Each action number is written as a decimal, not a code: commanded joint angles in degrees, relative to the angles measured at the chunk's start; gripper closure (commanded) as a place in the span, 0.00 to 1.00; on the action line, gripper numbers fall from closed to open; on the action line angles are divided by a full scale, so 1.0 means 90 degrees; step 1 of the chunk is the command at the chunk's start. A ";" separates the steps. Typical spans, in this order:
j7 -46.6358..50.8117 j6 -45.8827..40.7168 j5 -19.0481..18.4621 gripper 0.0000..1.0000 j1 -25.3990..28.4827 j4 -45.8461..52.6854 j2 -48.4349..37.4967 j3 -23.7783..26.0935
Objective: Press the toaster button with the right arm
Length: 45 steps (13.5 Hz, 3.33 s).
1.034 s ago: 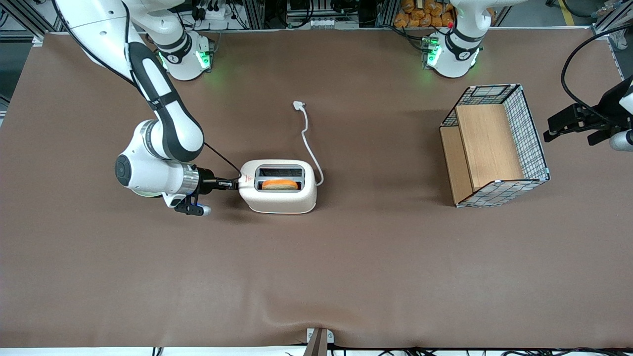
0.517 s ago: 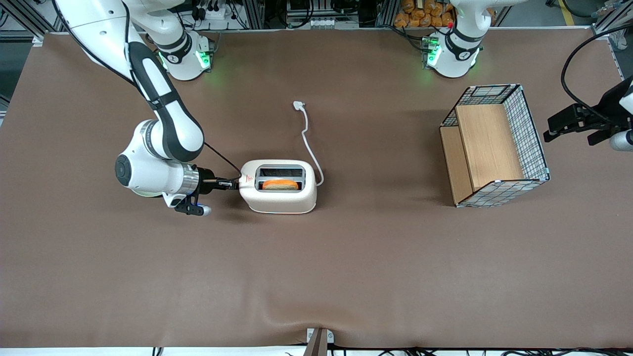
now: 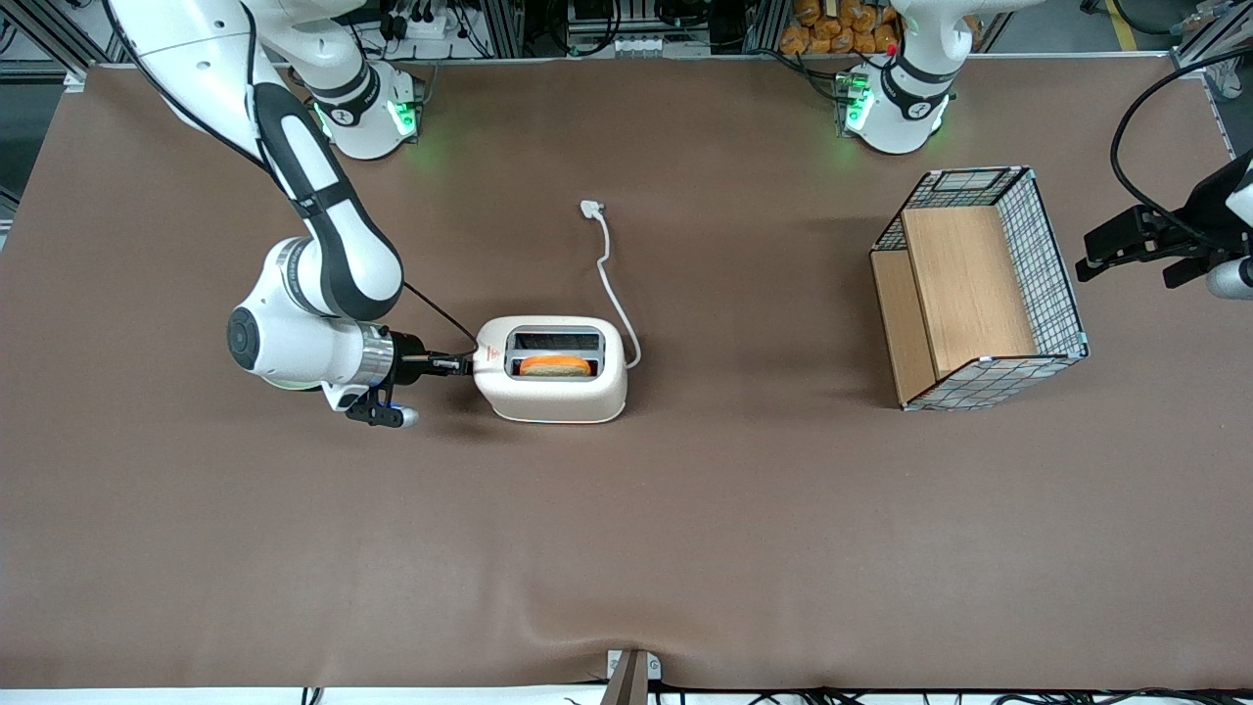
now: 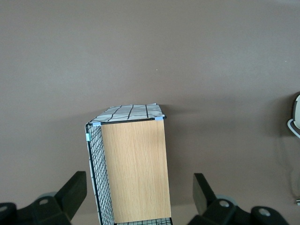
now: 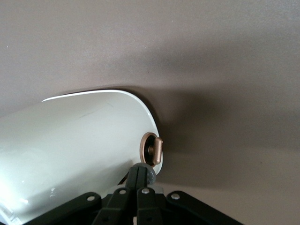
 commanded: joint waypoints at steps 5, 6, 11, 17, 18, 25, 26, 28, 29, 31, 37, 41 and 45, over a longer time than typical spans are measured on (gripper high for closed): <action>-0.0189 -0.0239 0.0196 1.00 0.0129 0.0148 0.0256 -0.0037; -0.0179 -0.0268 0.0186 1.00 0.0129 0.0168 0.0236 -0.0047; -0.0042 -0.0727 0.0138 1.00 0.0051 0.0431 0.0236 -0.0067; 0.0181 -0.1332 -0.0086 1.00 -0.0115 0.0841 0.0236 -0.0096; 0.0221 -0.1401 -0.0145 1.00 -0.0135 0.0900 0.0236 -0.0096; 0.0748 -0.2464 -0.0536 1.00 -0.0320 0.1719 0.0236 -0.0184; 0.0768 -0.2669 -0.0546 1.00 -0.0378 0.1885 0.0236 -0.0194; 0.0914 -0.3021 -0.0585 0.89 -0.0525 0.2217 0.0236 -0.0242; 0.0924 -0.3177 -0.0720 0.28 -0.0583 0.2373 0.0236 -0.0281; 0.0876 -0.3451 -0.0984 0.00 -0.0710 0.2783 0.0197 -0.0359; 0.0827 -0.4084 -0.2526 0.00 -0.0925 0.4052 0.0217 -0.0369; 0.0827 -0.4954 -0.2772 0.00 -0.1247 0.4747 0.0188 -0.0477; 0.0817 -0.5015 -0.3885 0.00 -0.1287 0.4758 -0.0601 -0.0370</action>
